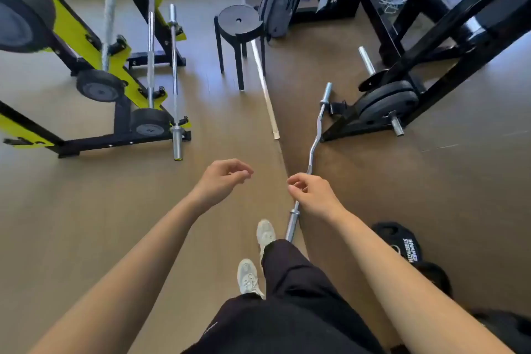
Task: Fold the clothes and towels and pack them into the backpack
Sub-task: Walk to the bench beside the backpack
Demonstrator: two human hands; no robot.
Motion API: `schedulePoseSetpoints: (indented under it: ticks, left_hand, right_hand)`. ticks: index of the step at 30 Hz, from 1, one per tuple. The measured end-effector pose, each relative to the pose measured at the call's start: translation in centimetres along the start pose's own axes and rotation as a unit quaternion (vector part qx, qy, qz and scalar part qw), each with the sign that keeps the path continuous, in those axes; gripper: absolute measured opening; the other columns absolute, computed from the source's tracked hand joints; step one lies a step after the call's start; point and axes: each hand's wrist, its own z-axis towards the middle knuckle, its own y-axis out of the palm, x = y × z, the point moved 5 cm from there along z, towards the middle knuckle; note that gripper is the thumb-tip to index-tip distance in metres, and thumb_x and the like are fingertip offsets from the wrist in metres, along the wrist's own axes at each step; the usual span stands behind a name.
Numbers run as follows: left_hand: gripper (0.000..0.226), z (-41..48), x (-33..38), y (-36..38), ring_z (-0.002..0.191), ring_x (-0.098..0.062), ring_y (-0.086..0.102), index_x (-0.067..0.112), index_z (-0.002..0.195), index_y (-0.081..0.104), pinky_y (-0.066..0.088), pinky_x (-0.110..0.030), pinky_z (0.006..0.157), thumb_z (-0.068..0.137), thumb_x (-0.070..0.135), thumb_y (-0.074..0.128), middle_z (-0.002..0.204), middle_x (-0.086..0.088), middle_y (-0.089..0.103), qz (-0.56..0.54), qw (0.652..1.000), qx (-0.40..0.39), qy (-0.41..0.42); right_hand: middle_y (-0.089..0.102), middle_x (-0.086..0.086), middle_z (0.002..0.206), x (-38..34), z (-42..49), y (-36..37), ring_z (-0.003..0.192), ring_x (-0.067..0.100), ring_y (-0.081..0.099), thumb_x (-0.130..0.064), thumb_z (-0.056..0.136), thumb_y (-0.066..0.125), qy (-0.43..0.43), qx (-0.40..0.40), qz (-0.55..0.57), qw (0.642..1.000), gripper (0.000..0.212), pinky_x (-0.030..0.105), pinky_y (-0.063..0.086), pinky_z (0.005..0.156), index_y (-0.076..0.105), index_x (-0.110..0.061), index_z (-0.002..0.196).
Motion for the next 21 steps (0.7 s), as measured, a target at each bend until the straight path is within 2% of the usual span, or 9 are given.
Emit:
schedulePoseSetpoints:
  ticks: [5, 8, 15, 18, 21]
  left_hand:
    - [0.017, 9.3, 2.1, -2.9, 0.079, -0.006, 0.067, 0.022, 0.096, 0.077, 0.046, -0.018, 0.070, 0.097, 0.013, 0.063, 0.096, 0.001, 0.079, 0.018, 0.999, -0.019, -0.040]
    - [0.015, 15.7, 3.6, -5.1, 0.081, -0.010, 0.067, 0.018, 0.097, 0.077, 0.047, -0.016, 0.067, 0.097, 0.011, 0.063, 0.097, -0.003, 0.079, 0.036, 0.997, -0.022, -0.064]
    - [0.015, 29.4, 8.9, -10.1, 0.090, -0.014, 0.069, 0.025, 0.095, 0.077, 0.050, -0.030, 0.078, 0.098, 0.019, 0.063, 0.097, 0.001, 0.078, 0.058, 0.994, -0.033, -0.082]
    - [0.016, 34.3, 10.8, -12.5, 0.095, -0.016, 0.069, 0.022, 0.100, 0.076, 0.052, -0.028, 0.082, 0.101, 0.019, 0.060, 0.100, 0.001, 0.077, 0.049, 0.995, -0.028, -0.087]
    - [0.017, 40.0, 11.9, -14.9, 0.094, -0.017, 0.071, 0.017, 0.103, 0.076, 0.052, -0.019, 0.076, 0.101, 0.015, 0.060, 0.100, -0.001, 0.077, 0.029, 0.995, -0.030, -0.087]
  right_hand:
    - [0.065, -0.010, 0.093, -0.7, 9.5, -3.2, 0.079, 0.001, 0.057, -0.029, 0.096, 0.061, 0.015, 0.018, -0.012, 1.000, 0.017, 0.024, 0.043, 0.077, 0.070, -0.022, 0.110]
    - [0.066, -0.011, 0.092, -1.1, 16.2, -5.5, 0.082, 0.006, 0.060, -0.030, 0.096, 0.062, 0.027, 0.025, 0.015, 0.999, 0.016, 0.026, 0.045, 0.079, 0.070, -0.024, 0.108]
    - [0.071, -0.007, 0.102, -3.5, 30.4, -11.0, 0.093, 0.012, 0.065, -0.035, 0.095, 0.061, 0.046, -0.002, 0.018, 0.999, 0.019, 0.034, 0.053, 0.088, 0.070, -0.027, 0.109]
    - [0.072, -0.008, 0.098, -5.4, 36.0, -14.0, 0.091, 0.013, 0.064, -0.036, 0.093, 0.062, 0.049, 0.001, 0.010, 0.999, 0.019, 0.032, 0.052, 0.087, 0.071, -0.027, 0.108]
    - [0.073, -0.006, 0.099, -7.0, 42.0, -16.6, 0.091, 0.014, 0.064, -0.034, 0.094, 0.063, 0.057, 0.006, 0.012, 0.998, 0.020, 0.035, 0.053, 0.088, 0.073, -0.025, 0.109]
